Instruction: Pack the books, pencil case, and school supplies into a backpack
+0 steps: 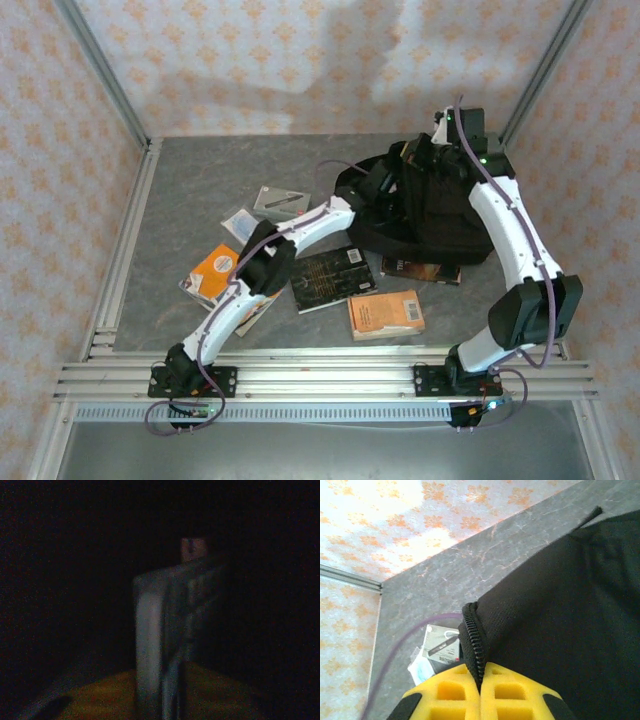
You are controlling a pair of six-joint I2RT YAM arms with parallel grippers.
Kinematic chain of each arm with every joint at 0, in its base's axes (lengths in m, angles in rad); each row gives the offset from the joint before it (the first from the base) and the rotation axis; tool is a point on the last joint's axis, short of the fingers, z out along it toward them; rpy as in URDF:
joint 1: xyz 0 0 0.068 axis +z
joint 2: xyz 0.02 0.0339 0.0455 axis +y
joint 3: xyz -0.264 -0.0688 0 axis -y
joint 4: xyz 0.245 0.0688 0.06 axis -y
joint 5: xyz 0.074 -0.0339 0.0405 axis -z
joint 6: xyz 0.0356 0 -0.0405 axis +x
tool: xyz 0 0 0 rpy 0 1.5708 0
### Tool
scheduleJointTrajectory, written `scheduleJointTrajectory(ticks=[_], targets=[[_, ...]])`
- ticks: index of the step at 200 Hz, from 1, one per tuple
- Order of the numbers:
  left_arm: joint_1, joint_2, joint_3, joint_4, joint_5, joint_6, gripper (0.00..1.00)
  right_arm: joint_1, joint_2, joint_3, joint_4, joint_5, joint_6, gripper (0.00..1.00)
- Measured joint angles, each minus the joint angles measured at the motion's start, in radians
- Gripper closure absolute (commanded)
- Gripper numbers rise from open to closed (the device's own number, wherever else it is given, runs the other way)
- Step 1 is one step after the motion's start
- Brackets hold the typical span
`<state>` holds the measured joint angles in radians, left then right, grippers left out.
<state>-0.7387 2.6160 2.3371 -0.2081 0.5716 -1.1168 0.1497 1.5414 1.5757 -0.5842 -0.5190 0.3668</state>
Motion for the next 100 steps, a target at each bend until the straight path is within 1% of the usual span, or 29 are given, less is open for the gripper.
scheduleJointTrajectory(ticks=[12,21,43,60,100], targets=[[-0.010,0.029,0.025,0.026,0.007,-0.038,0.36,-0.002,0.006,0.000,0.014,-0.014,0.008,1.00],[-0.013,0.029,0.025,0.024,0.012,-0.036,0.32,-0.004,0.006,0.000,0.018,-0.018,0.009,1.00],[-0.012,0.017,0.024,0.014,0.016,-0.026,0.31,-0.018,0.006,0.000,0.024,-0.021,0.007,1.00],[-0.002,-0.033,-0.029,-0.004,0.015,0.006,0.30,-0.030,0.006,-0.001,0.025,-0.016,0.005,1.00],[0.039,-0.243,-0.211,-0.085,-0.005,0.111,0.31,-0.042,0.005,-0.022,0.018,0.050,-0.012,1.00]])
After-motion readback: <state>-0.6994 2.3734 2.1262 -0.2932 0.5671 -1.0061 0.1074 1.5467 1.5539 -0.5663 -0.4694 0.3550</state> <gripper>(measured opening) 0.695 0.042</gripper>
